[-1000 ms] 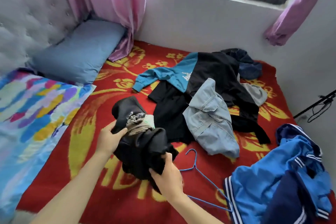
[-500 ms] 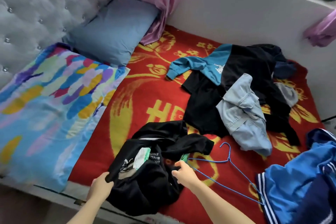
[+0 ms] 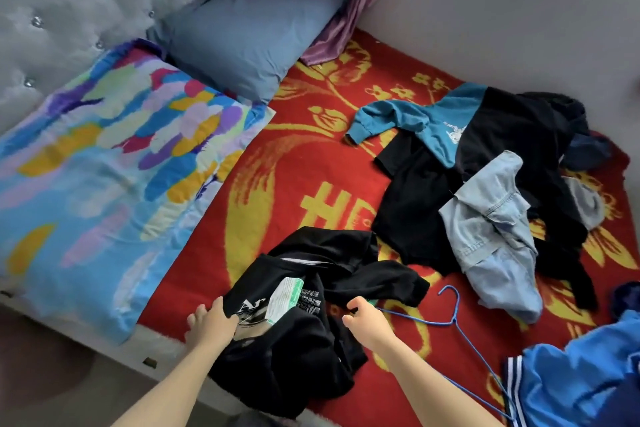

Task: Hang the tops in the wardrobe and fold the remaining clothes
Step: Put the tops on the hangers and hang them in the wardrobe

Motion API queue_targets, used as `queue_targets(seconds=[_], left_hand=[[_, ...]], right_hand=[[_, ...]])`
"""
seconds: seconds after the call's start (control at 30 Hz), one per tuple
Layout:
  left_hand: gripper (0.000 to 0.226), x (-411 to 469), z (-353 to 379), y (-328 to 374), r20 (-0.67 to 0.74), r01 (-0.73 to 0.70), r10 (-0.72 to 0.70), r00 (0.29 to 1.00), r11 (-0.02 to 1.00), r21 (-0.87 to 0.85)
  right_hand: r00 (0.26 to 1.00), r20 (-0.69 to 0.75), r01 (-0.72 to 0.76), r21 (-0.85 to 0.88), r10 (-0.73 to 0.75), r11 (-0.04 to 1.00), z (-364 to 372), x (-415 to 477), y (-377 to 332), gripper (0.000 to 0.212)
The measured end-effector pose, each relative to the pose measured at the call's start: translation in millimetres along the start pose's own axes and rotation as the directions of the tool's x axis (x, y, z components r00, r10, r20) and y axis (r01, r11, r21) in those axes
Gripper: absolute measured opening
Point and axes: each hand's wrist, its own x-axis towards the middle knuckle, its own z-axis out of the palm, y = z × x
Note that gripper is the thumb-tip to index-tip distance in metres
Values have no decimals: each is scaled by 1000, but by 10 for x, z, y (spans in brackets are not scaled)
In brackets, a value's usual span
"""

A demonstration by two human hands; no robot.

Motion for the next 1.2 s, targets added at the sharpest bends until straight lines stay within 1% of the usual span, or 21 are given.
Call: queue_targets(seconds=[0.1, 0.27, 0.37, 0.5, 0.57, 0.67, 0.73, 0.8, 0.83, 0.87, 0.9, 0.93, 0.97, 1.0, 1.03, 1.07, 1.1, 1.13, 1.17, 1.2], left_hand=[[58, 194, 8, 123, 19, -75, 75, 997, 997, 12], [67, 541, 22, 447, 134, -194, 183, 974, 978, 81], [73, 718, 46, 658, 196, -270, 234, 952, 946, 181], [79, 915, 111, 908, 265, -361, 281, 922, 872, 331], [72, 974, 165, 1010, 308, -379, 272, 912, 846, 376], [42, 974, 241, 1079, 335, -413, 281, 899, 797, 441], [34, 937, 282, 1084, 372, -491, 336, 865, 716, 496], [24, 813, 264, 1092, 381, -579, 438, 814, 668, 468], [16, 715, 210, 1112, 361, -622, 507, 783, 651, 434], [13, 611, 154, 1146, 335, -666, 576, 745, 615, 423], [13, 471, 68, 1178, 308, -711, 651, 694, 554, 433], [15, 394, 7, 1200, 267, -758, 742, 615, 462, 461], [22, 304, -64, 1210, 206, -789, 834, 512, 361, 496], [33, 176, -159, 1215, 180, -823, 900, 398, 263, 504], [45, 70, -243, 1226, 163, -847, 945, 282, 166, 506], [54, -43, -346, 1238, 135, -860, 973, 188, 97, 501], [59, -133, -450, 1263, 105, -871, 987, 122, 56, 487], [59, -244, -563, 1300, 65, -878, 995, 77, 37, 478], [56, -417, -694, 1351, 14, -881, 999, 43, 32, 472], [50, -563, -808, 1393, -41, -886, 999, 24, 40, 462]], right_hand=[[1000, -1, -13, -27, 13, 1000, 0, 75, 22, 38], [998, -3, -57, 15, 57, 998, 9, 205, 88, 37], [997, 7, -77, 60, 77, 995, 37, 253, 170, 35], [992, 6, -125, 121, 125, 985, 125, 289, 318, 33], [990, 12, -140, 136, 140, 981, 156, 298, 375, 33], [990, 5, -137, 140, 138, 981, 165, 302, 437, 30], [991, -8, -131, 153, 134, 979, 152, 314, 451, 25], [992, -16, -124, 164, 128, 979, 118, 323, 455, 17], [993, -20, -113, 162, 118, 980, 94, 323, 439, 17], [995, -25, -95, 148, 100, 984, 68, 329, 427, 22], [997, -38, -66, 130, 71, 989, 22, 303, 406, 30], [998, -52, -38, 97, 43, 995, -13, 320, 377, 36], [997, -76, 1, 68, 4, 998, -55, 319, 348, 42], [993, -108, 53, 34, -49, 998, -128, 292, 304, 50], [985, -138, 101, -7, -101, 995, -191, 279, 263, 59], [974, -162, 152, -65, -161, 986, -273, 252, 220, 69], [959, -179, 198, -126, -219, 972, -349, 240, 175, 78], [944, -192, 237, -169, -268, 957, -418, 227, 135, 86], [929, -199, 274, -190, -311, 943, -494, 187, 96, 92], [919, -197, 303, -200, -341, 932, -548, 159, 62, 95]])
